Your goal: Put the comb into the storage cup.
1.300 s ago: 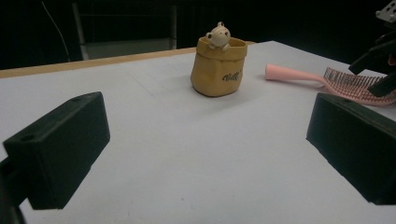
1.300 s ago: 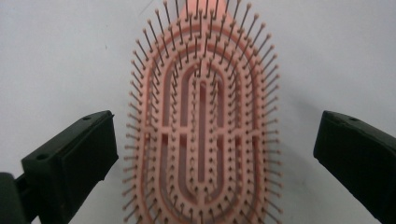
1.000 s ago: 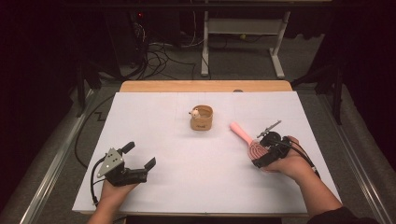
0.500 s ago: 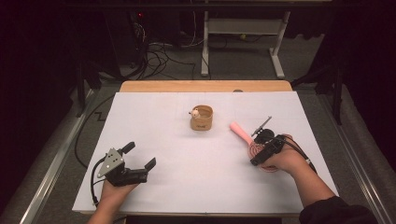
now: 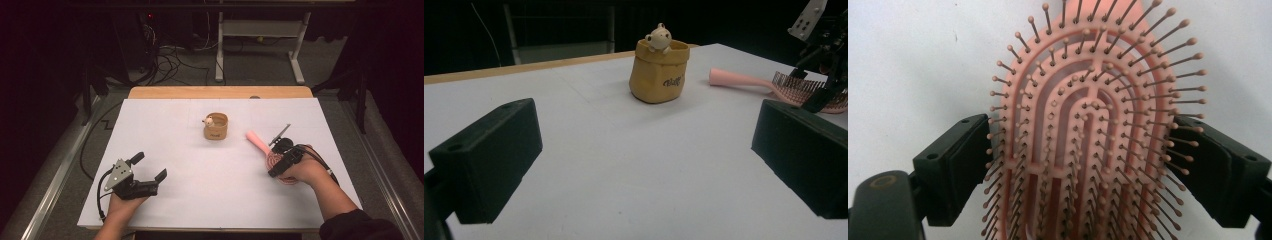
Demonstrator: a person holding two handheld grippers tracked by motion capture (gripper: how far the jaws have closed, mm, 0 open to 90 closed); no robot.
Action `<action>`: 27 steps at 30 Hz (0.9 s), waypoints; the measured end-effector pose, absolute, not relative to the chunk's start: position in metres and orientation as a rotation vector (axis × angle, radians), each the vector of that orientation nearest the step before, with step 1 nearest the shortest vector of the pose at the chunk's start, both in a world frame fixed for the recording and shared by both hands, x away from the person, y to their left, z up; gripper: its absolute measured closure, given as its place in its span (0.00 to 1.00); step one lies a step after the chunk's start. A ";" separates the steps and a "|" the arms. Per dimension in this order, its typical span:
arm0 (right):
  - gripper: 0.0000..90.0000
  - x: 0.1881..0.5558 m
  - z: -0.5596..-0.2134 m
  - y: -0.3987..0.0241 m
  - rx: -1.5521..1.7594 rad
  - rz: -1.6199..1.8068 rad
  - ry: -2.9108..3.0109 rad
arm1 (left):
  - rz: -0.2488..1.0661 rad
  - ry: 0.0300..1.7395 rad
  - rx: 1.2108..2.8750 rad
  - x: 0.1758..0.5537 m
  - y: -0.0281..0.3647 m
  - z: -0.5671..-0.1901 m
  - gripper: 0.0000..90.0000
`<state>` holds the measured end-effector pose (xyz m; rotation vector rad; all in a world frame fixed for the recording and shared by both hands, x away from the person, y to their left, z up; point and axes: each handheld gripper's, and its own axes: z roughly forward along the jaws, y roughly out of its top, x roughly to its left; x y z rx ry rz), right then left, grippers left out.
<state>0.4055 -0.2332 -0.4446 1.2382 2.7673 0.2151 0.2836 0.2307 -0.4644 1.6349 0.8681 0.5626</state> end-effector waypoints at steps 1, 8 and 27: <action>0.14 0.406 -0.445 -0.233 1.231 0.214 2.770 | 0.562 0.868 1.634 0.284 0.230 -0.464 0.00; 0.13 0.409 -0.445 -0.231 1.235 0.193 2.784 | 0.563 0.864 1.630 0.283 0.230 -0.464 0.01; 0.20 0.410 -0.444 -0.231 1.241 0.179 2.783 | 0.557 0.859 1.615 0.282 0.229 -0.463 0.01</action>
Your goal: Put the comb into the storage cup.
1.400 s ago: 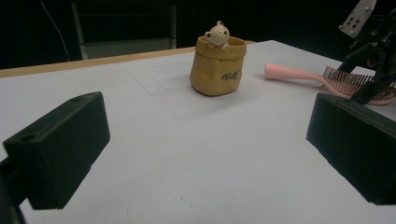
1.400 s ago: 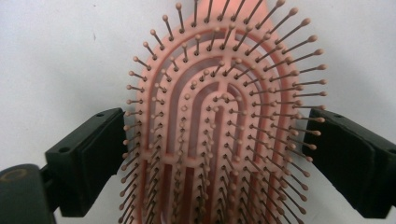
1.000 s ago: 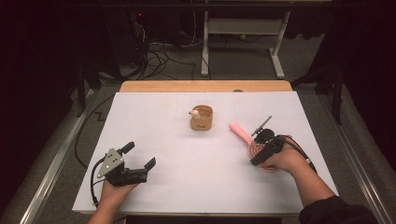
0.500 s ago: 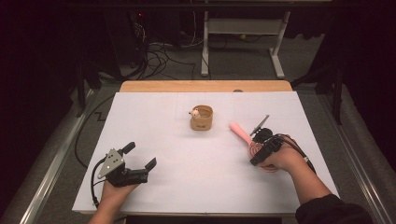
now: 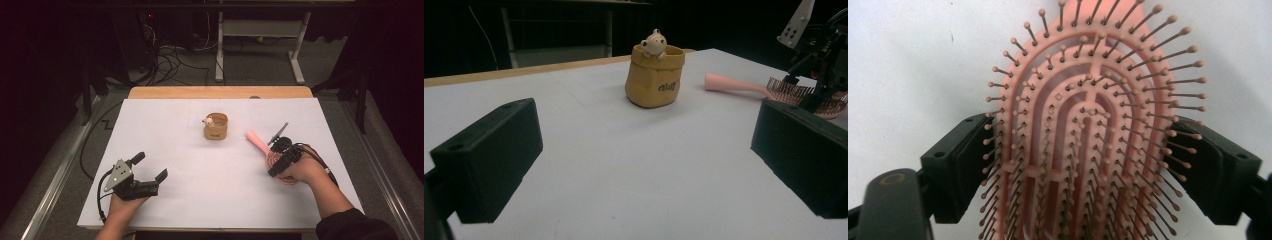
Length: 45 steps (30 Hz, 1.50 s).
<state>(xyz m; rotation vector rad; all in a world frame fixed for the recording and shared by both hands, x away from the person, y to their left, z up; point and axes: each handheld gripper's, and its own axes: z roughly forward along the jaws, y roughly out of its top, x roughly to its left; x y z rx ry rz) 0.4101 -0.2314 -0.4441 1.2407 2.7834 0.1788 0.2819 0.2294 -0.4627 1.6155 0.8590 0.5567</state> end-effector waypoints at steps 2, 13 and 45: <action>0.20 0.410 -0.444 -0.232 1.241 0.183 2.783 | 0.557 0.860 1.616 0.282 0.229 -0.463 0.01; 0.22 0.411 -0.443 -0.234 1.265 0.196 2.773 | 0.560 0.861 1.614 0.281 0.230 -0.462 0.01; 0.23 0.385 -0.420 -0.257 1.297 0.567 2.557 | 0.563 0.864 1.603 0.280 0.232 -0.462 0.01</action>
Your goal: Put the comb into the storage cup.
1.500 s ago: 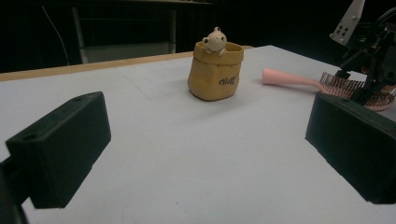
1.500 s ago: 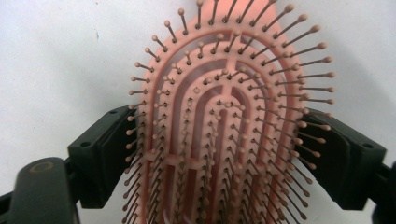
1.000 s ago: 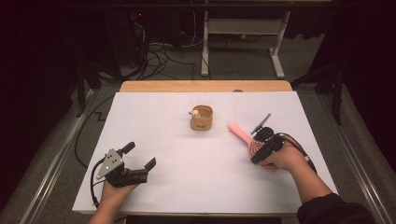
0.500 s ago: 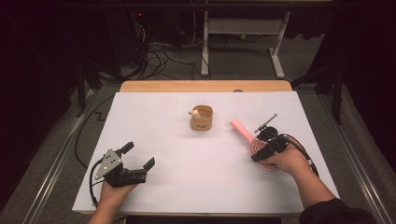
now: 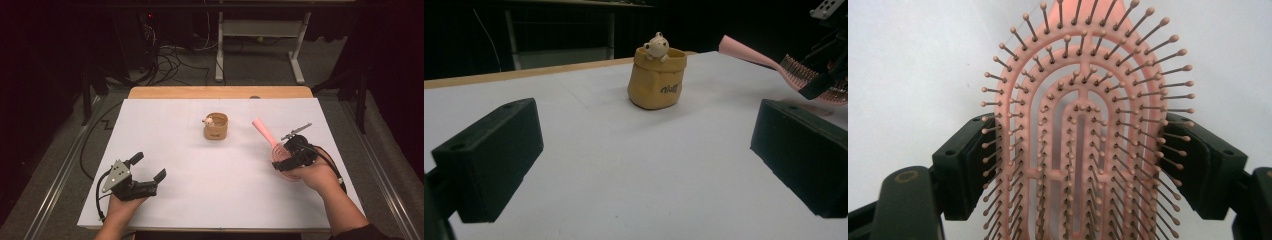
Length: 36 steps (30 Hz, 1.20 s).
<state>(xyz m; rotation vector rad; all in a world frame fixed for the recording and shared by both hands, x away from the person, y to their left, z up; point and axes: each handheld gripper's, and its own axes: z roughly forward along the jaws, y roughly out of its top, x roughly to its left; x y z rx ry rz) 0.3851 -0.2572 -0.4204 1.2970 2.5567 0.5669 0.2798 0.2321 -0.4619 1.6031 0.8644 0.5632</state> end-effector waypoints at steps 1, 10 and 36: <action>0.23 0.383 -0.420 -0.258 1.297 0.581 2.554 | 0.563 0.864 1.604 0.280 0.232 -0.462 0.01; 0.23 0.367 -0.421 -0.254 1.247 0.626 2.585 | 0.608 0.837 1.613 0.277 0.228 -0.461 0.01; 0.23 0.351 -0.423 -0.206 1.066 0.564 2.782 | 0.725 0.785 1.695 0.274 0.214 -0.464 0.02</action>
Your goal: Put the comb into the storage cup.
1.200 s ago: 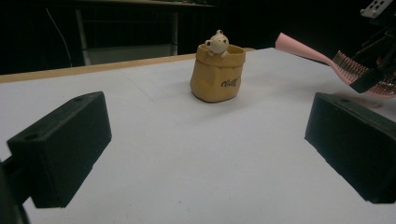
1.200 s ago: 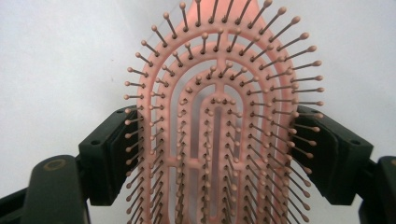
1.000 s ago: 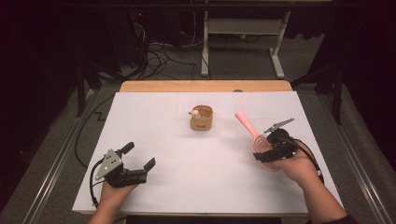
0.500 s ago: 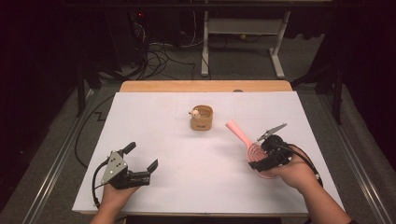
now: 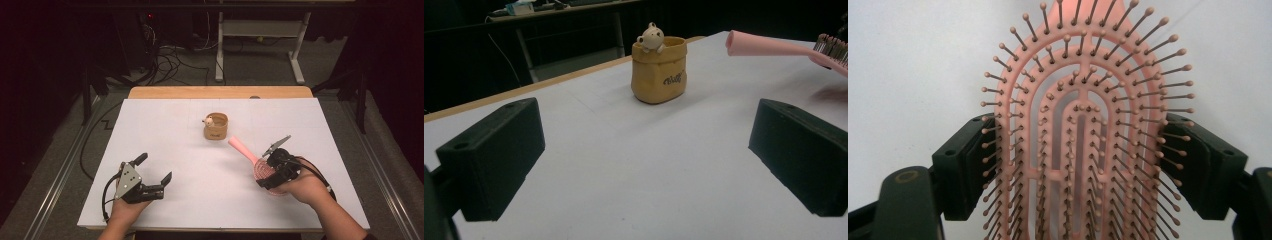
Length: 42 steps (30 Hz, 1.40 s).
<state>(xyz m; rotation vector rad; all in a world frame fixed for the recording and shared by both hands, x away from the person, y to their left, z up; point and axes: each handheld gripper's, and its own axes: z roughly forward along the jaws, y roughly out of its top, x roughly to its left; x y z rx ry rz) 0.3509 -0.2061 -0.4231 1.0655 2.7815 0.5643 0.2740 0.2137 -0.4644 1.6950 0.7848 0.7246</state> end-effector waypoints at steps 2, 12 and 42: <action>0.23 0.351 -0.424 -0.202 1.051 0.557 2.795 | 0.728 0.785 1.695 0.274 0.214 -0.464 0.02; 0.23 0.349 -0.424 -0.182 0.962 0.536 2.851 | 0.732 0.773 1.705 0.273 0.212 -0.465 0.02; 0.23 0.358 -0.413 -0.143 0.831 0.515 2.914 | 0.814 0.686 1.686 0.307 0.177 -0.417 0.03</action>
